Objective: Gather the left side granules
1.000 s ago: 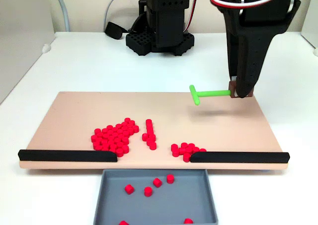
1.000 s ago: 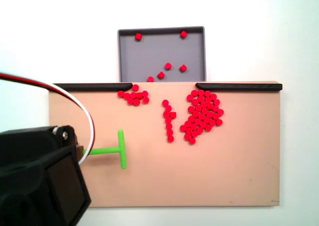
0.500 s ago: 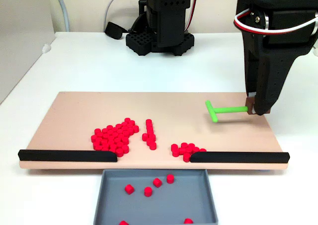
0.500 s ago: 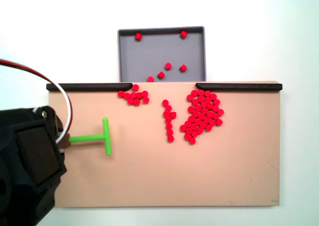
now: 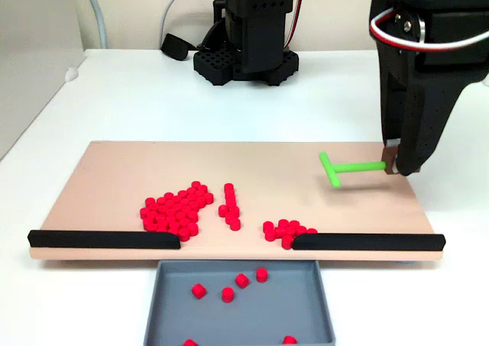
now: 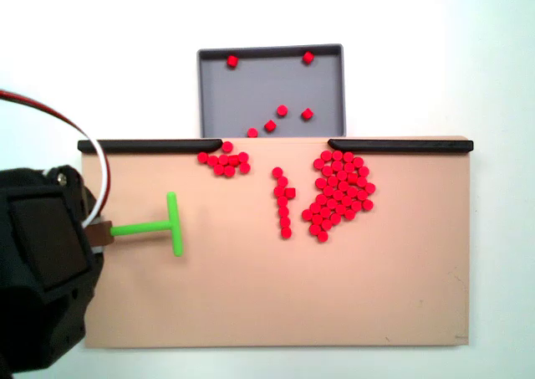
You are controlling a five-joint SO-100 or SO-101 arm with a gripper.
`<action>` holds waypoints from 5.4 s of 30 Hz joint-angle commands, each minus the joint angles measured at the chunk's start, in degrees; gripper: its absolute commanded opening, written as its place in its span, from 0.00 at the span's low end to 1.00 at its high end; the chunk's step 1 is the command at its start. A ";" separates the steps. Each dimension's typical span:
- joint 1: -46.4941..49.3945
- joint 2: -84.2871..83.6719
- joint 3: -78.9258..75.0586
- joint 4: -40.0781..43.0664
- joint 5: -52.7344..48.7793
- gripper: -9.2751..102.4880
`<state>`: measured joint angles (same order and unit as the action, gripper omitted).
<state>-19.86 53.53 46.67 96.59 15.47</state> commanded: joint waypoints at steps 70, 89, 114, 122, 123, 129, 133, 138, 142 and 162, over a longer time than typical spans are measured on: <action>1.85 -10.63 -13.10 0.26 -3.96 0.08; 3.69 -11.60 -13.10 0.26 -2.72 0.08; 5.54 -11.87 -13.10 0.18 -0.70 0.08; 6.50 -11.87 -13.10 0.18 -0.26 0.08; 6.59 -11.87 -13.10 0.18 -0.26 0.08; 7.38 -11.87 -13.10 0.18 -0.26 0.08; 7.82 -11.78 -13.10 0.18 -0.62 0.08; 8.35 -11.78 -13.10 0.18 -0.88 0.08; 8.79 -11.78 -13.10 0.18 -1.14 0.08; 10.81 -11.95 -13.10 0.18 -3.34 0.08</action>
<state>-9.84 41.57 34.72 97.21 12.83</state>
